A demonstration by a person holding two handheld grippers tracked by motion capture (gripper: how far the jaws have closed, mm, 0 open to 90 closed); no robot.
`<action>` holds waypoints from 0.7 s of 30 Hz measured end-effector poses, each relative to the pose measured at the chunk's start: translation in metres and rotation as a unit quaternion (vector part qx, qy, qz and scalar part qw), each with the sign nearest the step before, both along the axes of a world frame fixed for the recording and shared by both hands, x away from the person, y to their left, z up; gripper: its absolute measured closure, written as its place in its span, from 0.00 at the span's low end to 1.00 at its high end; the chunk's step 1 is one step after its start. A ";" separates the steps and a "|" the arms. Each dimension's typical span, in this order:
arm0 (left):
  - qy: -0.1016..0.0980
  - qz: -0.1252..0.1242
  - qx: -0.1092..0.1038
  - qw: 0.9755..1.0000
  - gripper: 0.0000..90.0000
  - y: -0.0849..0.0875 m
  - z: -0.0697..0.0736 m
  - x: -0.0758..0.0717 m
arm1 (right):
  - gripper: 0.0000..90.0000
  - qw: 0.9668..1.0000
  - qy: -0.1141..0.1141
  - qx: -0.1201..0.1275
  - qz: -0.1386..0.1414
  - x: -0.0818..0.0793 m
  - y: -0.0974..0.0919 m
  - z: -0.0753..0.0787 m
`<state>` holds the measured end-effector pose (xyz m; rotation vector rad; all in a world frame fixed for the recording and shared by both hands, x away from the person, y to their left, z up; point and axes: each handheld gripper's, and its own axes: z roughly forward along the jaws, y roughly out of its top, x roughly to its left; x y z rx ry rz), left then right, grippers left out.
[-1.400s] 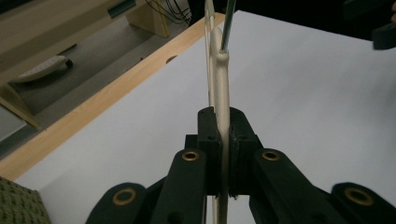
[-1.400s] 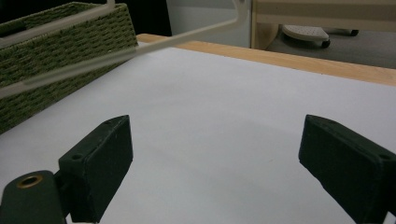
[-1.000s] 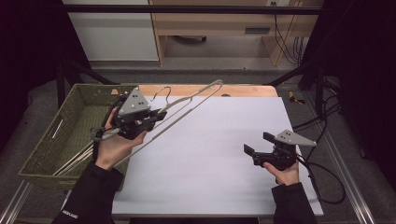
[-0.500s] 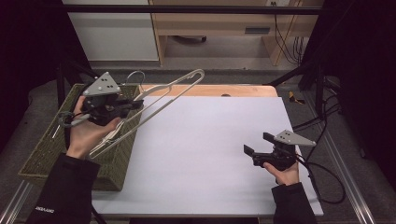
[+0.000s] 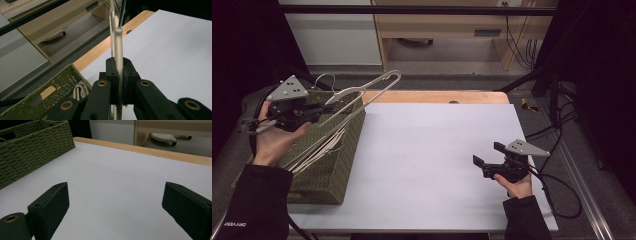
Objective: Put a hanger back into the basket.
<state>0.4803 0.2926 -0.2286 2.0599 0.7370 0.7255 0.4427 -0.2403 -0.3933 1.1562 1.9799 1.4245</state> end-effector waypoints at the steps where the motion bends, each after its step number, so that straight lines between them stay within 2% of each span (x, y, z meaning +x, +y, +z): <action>1: 0.002 0.004 0.000 1.000 0.95 0.008 -0.003 0.001 | 0.09 1.000 0.000 0.000 0.000 0.000 0.000 0.000; 3: 0.003 0.007 0.000 1.000 0.95 0.011 -0.005 0.001 | 0.09 1.000 -0.001 0.000 0.000 0.000 0.000 0.000; 4: 0.004 0.013 0.004 1.000 0.95 0.020 -0.008 0.002 | 0.09 1.000 0.000 0.000 0.000 0.000 0.000 0.000; 11: 0.006 0.033 0.012 0.999 0.95 0.042 -0.018 0.004 | 0.09 1.000 0.001 -0.004 -0.002 0.001 0.001 -0.001; 12: 0.011 0.035 0.020 0.999 0.95 0.048 -0.021 0.005 | 0.09 1.000 0.002 -0.003 -0.002 0.000 0.001 -0.001; 15: 0.015 0.044 0.025 0.999 0.95 0.058 -0.026 0.005 | 0.08 1.000 -0.001 -0.004 0.000 0.000 0.001 -0.001; 21: 0.015 0.054 0.019 0.998 0.95 0.072 -0.033 0.005 | 0.07 1.000 -0.005 -0.005 0.009 -0.001 0.001 -0.001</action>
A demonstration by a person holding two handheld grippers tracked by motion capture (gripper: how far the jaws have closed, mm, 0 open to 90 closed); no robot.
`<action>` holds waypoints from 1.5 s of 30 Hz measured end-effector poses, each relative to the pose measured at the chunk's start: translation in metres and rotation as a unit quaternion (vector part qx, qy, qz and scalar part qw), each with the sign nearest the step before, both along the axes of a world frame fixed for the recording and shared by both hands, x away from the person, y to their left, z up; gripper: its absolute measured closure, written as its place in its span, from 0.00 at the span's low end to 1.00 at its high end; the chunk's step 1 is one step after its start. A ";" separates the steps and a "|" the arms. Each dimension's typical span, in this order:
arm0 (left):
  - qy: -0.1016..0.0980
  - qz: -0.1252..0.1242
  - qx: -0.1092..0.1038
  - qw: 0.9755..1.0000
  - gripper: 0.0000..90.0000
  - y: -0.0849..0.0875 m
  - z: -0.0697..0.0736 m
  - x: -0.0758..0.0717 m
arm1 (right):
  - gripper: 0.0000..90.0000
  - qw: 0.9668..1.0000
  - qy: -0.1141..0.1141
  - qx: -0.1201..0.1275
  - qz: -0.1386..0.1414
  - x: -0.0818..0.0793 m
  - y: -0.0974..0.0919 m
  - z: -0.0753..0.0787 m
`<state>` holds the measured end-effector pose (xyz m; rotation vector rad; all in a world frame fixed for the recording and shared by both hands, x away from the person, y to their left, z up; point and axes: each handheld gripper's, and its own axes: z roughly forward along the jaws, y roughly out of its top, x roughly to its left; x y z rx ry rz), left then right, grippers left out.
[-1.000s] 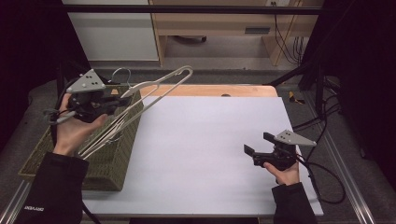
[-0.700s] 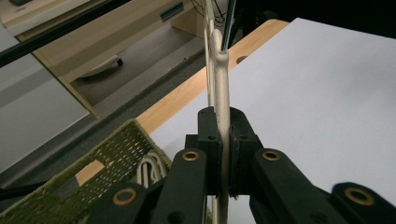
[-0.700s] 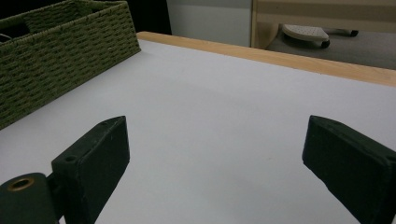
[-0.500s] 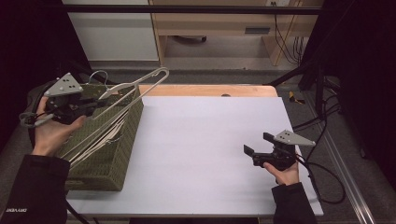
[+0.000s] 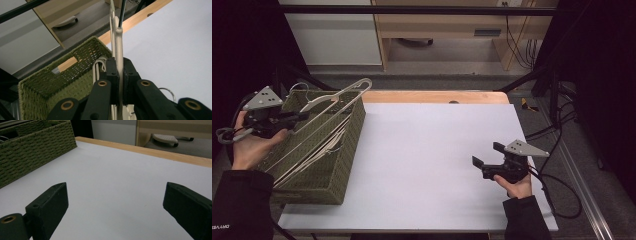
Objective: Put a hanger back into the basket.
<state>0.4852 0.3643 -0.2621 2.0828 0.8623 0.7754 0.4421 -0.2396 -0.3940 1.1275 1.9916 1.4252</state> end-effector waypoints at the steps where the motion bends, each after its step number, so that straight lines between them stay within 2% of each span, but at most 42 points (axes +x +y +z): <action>1: -0.001 0.003 0.002 1.000 0.95 0.003 -0.001 0.000 | 0.07 1.000 -0.002 -0.001 0.001 0.000 0.000 0.000; 3: -0.005 0.016 -0.003 1.000 0.95 0.010 -0.006 -0.001 | 0.07 1.000 -0.002 0.000 0.001 0.000 0.000 0.000; 8: -0.010 0.023 -0.006 1.000 0.95 0.021 -0.013 -0.001 | 0.06 1.000 -0.003 -0.002 0.000 0.000 0.000 0.000; 12: 0.002 0.037 -0.004 0.999 0.95 0.029 -0.023 -0.001 | 0.06 1.000 -0.001 -0.004 -0.002 0.000 0.001 -0.001; 14: 0.000 0.035 -0.006 0.999 0.95 0.031 -0.027 -0.001 | 0.06 1.000 -0.001 -0.005 -0.003 0.000 0.001 -0.001; 15: -0.007 0.026 -0.004 1.000 0.95 0.030 -0.028 0.000 | 0.06 1.000 0.000 -0.009 0.000 0.000 0.001 -0.001; 17: -0.005 0.024 0.000 1.000 0.95 0.029 -0.029 0.000 | 0.06 1.000 0.000 -0.010 -0.001 0.000 0.001 -0.001; 19: 0.000 0.026 0.023 0.999 0.95 0.024 -0.032 0.001 | 0.06 1.000 -0.001 -0.008 -0.003 0.000 0.001 -0.001; 22: 0.000 0.027 0.034 0.999 0.95 0.022 -0.035 0.002 | 0.06 1.000 -0.001 -0.007 -0.002 0.000 0.001 -0.001; 23: 0.008 0.029 0.055 0.998 0.95 0.022 -0.040 0.005 | 0.06 1.000 -0.001 -0.006 -0.003 0.000 0.001 -0.001; 26: 0.019 0.031 0.069 0.997 0.95 0.024 -0.049 0.007 | 0.06 1.000 -0.002 -0.007 -0.002 0.000 0.001 -0.001; 30: 0.030 0.036 0.066 0.997 0.95 0.025 -0.067 0.011 | 0.06 1.000 0.000 -0.010 0.001 0.000 0.001 -0.002; 31: 0.036 0.039 0.068 0.996 0.95 0.025 -0.077 0.013 | 0.06 1.000 0.001 -0.009 0.000 0.000 0.002 -0.002; 32: 0.036 0.039 0.068 0.996 0.95 0.025 -0.077 0.013 | 0.06 1.000 0.001 -0.009 0.000 0.000 0.002 -0.002; 33: 0.034 0.049 0.054 0.997 0.95 0.023 -0.090 0.015 | 0.06 1.000 0.001 -0.009 -0.001 0.000 0.002 -0.002; 34: 0.034 0.049 0.054 0.997 0.95 0.023 -0.090 0.015 | 0.06 1.000 0.001 -0.009 -0.001 0.000 0.002 -0.002; 36: 0.036 0.057 0.048 0.997 0.95 0.025 -0.105 0.015 | 0.06 1.000 0.001 -0.009 0.000 0.000 0.002 -0.002; 40: 0.037 0.062 0.045 0.996 0.95 0.028 -0.112 0.013 | 0.06 1.000 0.001 -0.010 -0.001 0.001 0.002 -0.002; 41: 0.052 0.064 0.044 0.996 0.94 0.029 -0.116 0.013 | 0.06 1.000 0.002 -0.011 0.000 0.001 0.003 -0.003; 45: 0.068 0.062 0.046 0.995 0.91 0.027 -0.121 0.013 | 0.06 1.000 0.002 -0.011 0.000 0.001 0.004 -0.003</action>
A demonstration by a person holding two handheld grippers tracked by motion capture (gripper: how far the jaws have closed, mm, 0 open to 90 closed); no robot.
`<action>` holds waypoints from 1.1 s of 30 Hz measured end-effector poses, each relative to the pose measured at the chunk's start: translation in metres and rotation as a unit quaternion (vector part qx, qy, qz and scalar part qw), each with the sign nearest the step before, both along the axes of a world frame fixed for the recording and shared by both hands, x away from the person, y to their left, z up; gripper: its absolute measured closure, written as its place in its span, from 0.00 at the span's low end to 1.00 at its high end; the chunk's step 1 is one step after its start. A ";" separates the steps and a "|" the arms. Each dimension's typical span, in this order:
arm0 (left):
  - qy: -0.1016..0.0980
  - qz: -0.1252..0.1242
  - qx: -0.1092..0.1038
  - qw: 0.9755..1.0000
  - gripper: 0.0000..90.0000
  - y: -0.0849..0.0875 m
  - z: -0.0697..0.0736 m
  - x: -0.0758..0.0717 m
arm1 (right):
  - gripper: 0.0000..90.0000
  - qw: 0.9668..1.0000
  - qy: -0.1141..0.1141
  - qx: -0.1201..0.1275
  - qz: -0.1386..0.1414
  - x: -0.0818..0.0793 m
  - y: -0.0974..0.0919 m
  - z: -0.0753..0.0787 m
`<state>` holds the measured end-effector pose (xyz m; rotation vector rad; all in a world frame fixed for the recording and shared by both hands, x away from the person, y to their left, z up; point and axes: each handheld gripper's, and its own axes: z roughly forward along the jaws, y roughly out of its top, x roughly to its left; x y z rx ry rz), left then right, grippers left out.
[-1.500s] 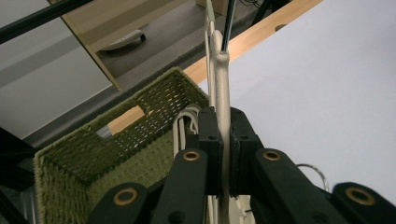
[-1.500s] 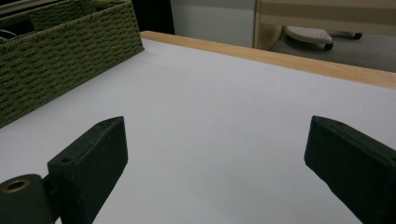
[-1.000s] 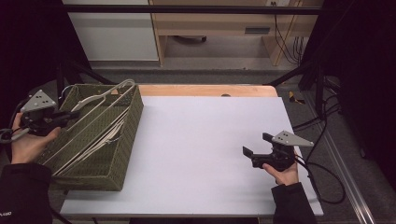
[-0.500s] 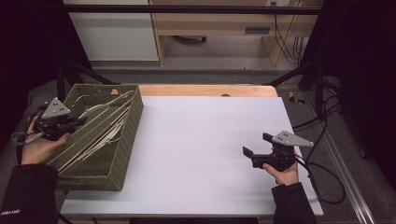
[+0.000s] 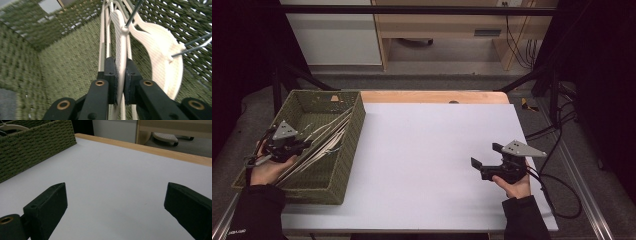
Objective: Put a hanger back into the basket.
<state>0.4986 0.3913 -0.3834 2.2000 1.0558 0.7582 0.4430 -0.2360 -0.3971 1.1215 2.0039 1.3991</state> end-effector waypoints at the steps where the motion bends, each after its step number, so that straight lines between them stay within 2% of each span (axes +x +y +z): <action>1: 0.004 -0.001 0.002 1.000 0.91 -0.001 0.000 0.000 | 0.06 1.000 0.000 0.000 0.000 0.000 0.000 0.000; 4: 0.016 0.003 0.005 1.000 0.89 -0.003 -0.001 0.000 | 0.06 1.000 0.000 0.000 0.000 0.000 0.000 0.000; 5: 0.026 0.007 0.001 1.000 0.89 -0.004 -0.002 0.000 | 0.06 1.000 0.000 0.000 0.000 -0.001 0.000 0.000; 7: 0.031 0.009 -0.008 0.999 0.87 -0.004 -0.002 -0.001 | 0.06 1.000 -0.001 0.002 0.000 -0.001 -0.001 0.001; 8: 0.039 0.008 -0.021 0.999 0.85 -0.005 -0.003 -0.003 | 0.06 1.000 0.000 0.001 0.000 -0.001 -0.001 0.001; 9: 0.039 0.008 -0.021 0.999 0.83 -0.005 -0.003 -0.003 | 0.06 1.000 0.000 0.001 0.000 -0.001 -0.001 0.001; 13: 0.033 0.007 -0.034 0.999 0.79 -0.009 0.003 -0.011 | 0.06 1.000 -0.001 0.001 0.000 -0.001 -0.001 0.001; 14: 0.023 0.004 -0.048 0.999 0.78 -0.010 0.009 -0.017 | 0.06 1.000 0.000 0.002 0.000 -0.001 0.000 0.001; 15: 0.023 0.004 -0.048 0.999 0.77 -0.010 0.009 -0.017 | 0.06 1.000 0.000 0.002 0.000 -0.001 0.000 0.001; 16: 0.010 0.005 -0.059 0.998 0.76 -0.011 0.015 -0.022 | 0.06 1.000 -0.001 0.002 0.000 -0.001 -0.001 0.001; 17: 0.010 0.005 -0.059 0.998 0.76 -0.011 0.015 -0.022 | 0.06 1.000 -0.001 0.003 0.000 -0.001 -0.001 0.001; 19: -0.007 0.002 -0.076 0.997 0.74 -0.012 0.024 -0.029 | 0.06 1.000 -0.001 0.002 0.000 -0.001 -0.001 0.001; 20: -0.020 0.002 -0.093 0.995 0.71 -0.015 0.027 -0.032 | 0.06 1.000 -0.002 0.003 0.000 -0.002 -0.001 0.001; 21: -0.039 0.000 -0.110 0.993 0.63 -0.020 0.033 -0.037 | 0.06 1.000 -0.003 0.004 0.001 -0.002 -0.002 0.002; 22: -0.039 0.000 -0.110 0.993 0.59 -0.020 0.033 -0.037 | 0.06 1.000 -0.003 0.004 0.001 -0.002 -0.002 0.002; 23: -0.050 -0.002 -0.116 0.992 0.59 -0.023 0.036 -0.041 | 0.06 1.000 -0.004 0.005 0.002 -0.002 -0.002 0.002; 24: -0.063 -0.003 -0.129 0.990 0.49 -0.027 0.038 -0.044 | 0.06 1.000 -0.003 0.006 0.001 -0.002 -0.002 0.002; 25: -0.083 -0.008 -0.155 0.984 0.44 -0.036 0.043 -0.049 | 0.06 1.000 -0.003 0.006 0.002 -0.003 -0.002 0.002; 26: -0.083 -0.008 -0.155 0.984 0.40 -0.036 0.043 -0.049 | 0.06 1.000 -0.003 0.006 0.002 -0.003 -0.002 0.002; 27: -0.090 -0.011 -0.165 0.982 0.40 -0.040 0.045 -0.052 | 0.06 1.000 -0.005 0.006 0.004 -0.003 -0.003 0.003; 28: -0.101 -0.023 -0.179 0.978 0.30 -0.050 0.047 -0.056 | 0.06 1.000 -0.008 0.008 0.006 -0.004 -0.003 0.003; 30: -0.102 -0.030 -0.182 0.978 0.27 -0.056 0.048 -0.059 | 0.06 1.000 -0.009 0.010 0.004 -0.004 -0.003 0.004; 31: -0.106 -0.034 -0.188 0.976 0.22 -0.063 0.048 -0.061 | 0.06 1.000 -0.010 0.012 0.008 -0.005 -0.004 0.004; 32: -0.109 -0.051 -0.200 0.972 0.18 -0.073 0.048 -0.064 | 0.06 1.000 -0.013 0.018 0.006 -0.005 -0.004 0.005; 33: -0.109 -0.051 -0.200 0.972 0.17 -0.073 0.048 -0.064 | 0.06 1.000 -0.013 0.018 0.006 -0.005 -0.004 0.005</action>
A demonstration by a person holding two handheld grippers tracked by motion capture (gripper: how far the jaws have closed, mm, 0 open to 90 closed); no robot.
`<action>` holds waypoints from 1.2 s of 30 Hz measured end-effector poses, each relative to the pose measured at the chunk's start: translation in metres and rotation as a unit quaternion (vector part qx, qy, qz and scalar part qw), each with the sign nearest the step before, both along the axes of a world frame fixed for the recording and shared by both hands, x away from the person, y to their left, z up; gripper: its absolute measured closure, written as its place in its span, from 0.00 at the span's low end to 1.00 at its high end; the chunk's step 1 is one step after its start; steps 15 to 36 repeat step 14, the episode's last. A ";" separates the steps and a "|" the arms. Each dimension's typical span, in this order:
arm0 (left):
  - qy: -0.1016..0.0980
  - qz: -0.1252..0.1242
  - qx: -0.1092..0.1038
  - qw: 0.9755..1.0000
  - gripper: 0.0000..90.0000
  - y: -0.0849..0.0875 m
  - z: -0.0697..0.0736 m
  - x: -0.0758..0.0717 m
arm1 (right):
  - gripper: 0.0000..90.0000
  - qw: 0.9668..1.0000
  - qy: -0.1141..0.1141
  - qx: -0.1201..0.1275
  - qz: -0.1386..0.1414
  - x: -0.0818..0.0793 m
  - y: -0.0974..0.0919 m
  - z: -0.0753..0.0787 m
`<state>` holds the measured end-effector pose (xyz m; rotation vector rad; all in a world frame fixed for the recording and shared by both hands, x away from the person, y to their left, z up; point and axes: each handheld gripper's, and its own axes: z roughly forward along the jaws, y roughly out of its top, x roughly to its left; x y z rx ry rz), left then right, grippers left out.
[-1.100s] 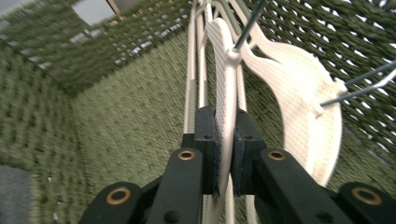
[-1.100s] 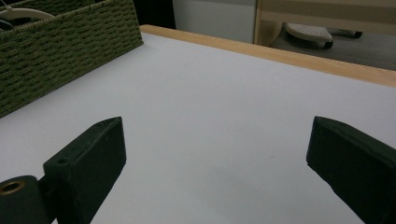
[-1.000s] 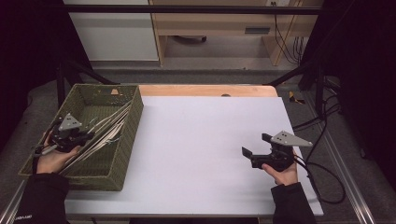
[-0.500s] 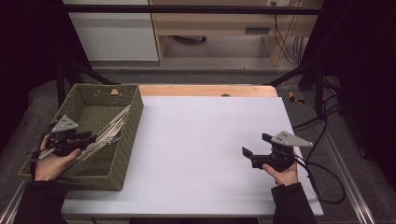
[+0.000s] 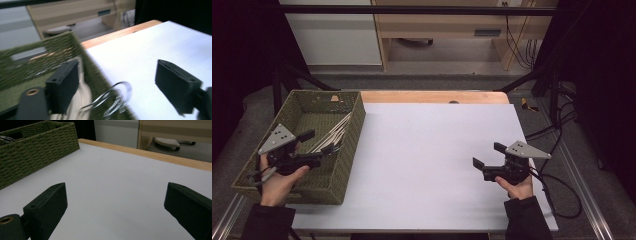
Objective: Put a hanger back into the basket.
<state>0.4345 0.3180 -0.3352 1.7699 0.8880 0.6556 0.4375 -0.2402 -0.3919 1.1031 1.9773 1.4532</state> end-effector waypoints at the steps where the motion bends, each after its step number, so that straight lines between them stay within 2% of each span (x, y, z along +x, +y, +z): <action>1: -0.003 -0.007 -0.010 1.000 0.15 -0.006 -0.001 -0.002 | 0.06 1.000 -0.003 0.004 0.001 -0.001 -0.001 0.001; 2: -0.002 -0.015 -0.019 1.000 0.14 -0.014 -0.002 -0.003 | 0.06 1.000 -0.003 0.006 0.003 -0.001 -0.002 0.002; 4: -0.003 -0.019 -0.022 1.000 0.12 -0.020 -0.003 -0.003 | 0.06 1.000 -0.005 0.007 0.004 -0.002 -0.002 0.002; 5: 0.000 -0.026 -0.027 0.999 0.11 -0.028 -0.007 -0.004 | 0.06 1.000 -0.006 0.009 0.006 -0.003 -0.003 0.003; 10: 0.009 -0.035 -0.030 0.999 0.08 -0.039 -0.018 -0.003 | 0.06 1.000 -0.013 0.008 0.011 -0.004 -0.004 0.003; 13: 0.020 -0.035 -0.041 0.998 0.08 -0.039 -0.029 -0.003 | 0.06 1.000 -0.015 0.011 0.015 -0.007 -0.006 0.005; 36: 0.020 -0.035 -0.041 0.998 0.08 -0.039 -0.029 -0.003 | 0.06 1.000 -0.015 0.011 0.015 -0.007 -0.006 0.005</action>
